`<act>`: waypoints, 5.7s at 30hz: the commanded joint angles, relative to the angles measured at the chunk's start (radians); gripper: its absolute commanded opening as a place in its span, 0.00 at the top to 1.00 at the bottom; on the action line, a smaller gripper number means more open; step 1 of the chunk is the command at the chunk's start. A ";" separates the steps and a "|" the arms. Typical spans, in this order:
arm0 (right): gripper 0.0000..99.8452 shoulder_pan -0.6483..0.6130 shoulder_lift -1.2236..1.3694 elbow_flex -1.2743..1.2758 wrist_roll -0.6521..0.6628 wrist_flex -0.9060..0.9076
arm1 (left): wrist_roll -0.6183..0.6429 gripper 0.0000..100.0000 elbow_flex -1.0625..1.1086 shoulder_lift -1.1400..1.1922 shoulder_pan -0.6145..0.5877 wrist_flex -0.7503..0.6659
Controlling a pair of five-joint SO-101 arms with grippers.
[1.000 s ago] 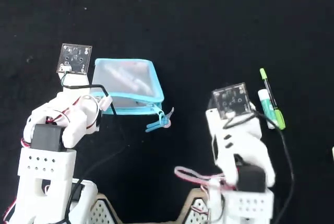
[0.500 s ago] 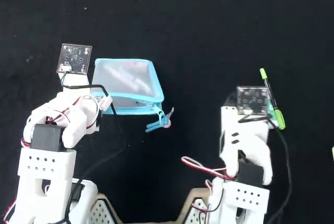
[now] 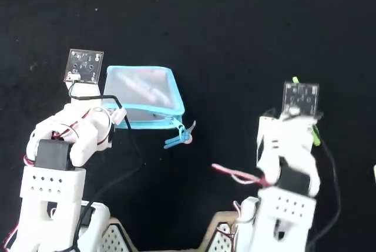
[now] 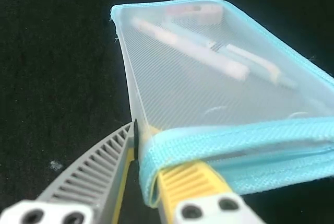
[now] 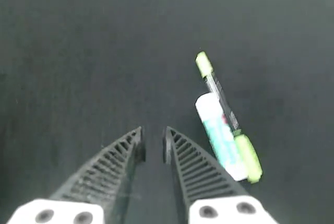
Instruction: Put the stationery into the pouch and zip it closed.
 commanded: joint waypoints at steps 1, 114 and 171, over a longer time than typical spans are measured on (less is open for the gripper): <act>0.94 0.041 0.240 -0.130 -0.009 -0.044 | 0.006 0.97 -0.004 -0.011 -0.001 -0.014; 0.88 -0.397 1.414 -0.829 0.190 0.311 | 0.005 0.97 0.053 -0.011 -0.001 -0.072; 0.99 -1.105 -0.289 -0.156 0.049 -0.244 | 0.005 0.97 0.054 -0.011 -0.002 -0.071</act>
